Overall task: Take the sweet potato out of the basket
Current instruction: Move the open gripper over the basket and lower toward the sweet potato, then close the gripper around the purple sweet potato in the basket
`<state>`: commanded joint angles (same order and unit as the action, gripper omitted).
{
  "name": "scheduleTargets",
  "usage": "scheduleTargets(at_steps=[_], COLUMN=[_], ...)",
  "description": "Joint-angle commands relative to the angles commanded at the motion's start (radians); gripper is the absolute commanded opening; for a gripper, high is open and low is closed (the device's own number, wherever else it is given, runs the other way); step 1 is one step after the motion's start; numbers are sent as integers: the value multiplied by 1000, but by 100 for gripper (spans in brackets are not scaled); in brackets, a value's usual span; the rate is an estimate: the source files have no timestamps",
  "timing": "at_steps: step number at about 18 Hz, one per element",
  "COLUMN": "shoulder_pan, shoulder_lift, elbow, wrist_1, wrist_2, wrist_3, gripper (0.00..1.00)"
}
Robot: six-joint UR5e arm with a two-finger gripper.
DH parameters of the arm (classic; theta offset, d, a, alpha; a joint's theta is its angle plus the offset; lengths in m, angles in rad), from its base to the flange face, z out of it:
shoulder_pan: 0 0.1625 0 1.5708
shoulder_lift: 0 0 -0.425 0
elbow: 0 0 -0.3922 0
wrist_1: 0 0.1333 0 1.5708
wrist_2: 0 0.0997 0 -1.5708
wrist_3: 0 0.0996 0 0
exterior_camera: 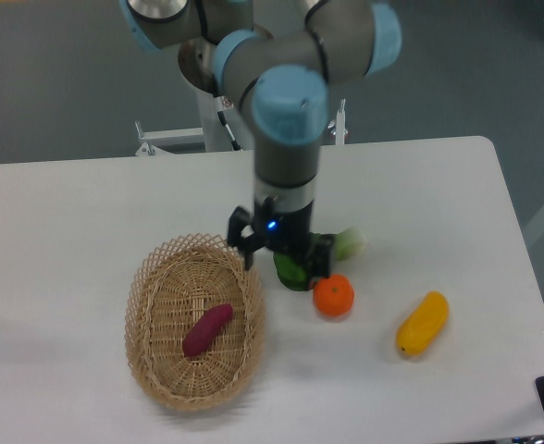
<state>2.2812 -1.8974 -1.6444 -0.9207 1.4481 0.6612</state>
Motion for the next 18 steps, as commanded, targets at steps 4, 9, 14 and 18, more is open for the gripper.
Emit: scheduleTargets(at_steps=[4, 9, 14, 18], shoulder_pan=[-31, -64, -74, -94], shoulder_lift=[-6, -58, -118, -141], elbow=[-44, -63, -66, -66], wrist_1=[31, 33, 69, 85], wrist_2=[0, 5, 12, 34], wrist_3=[8, 3, 12, 14], gripper=[100, 100, 100, 100])
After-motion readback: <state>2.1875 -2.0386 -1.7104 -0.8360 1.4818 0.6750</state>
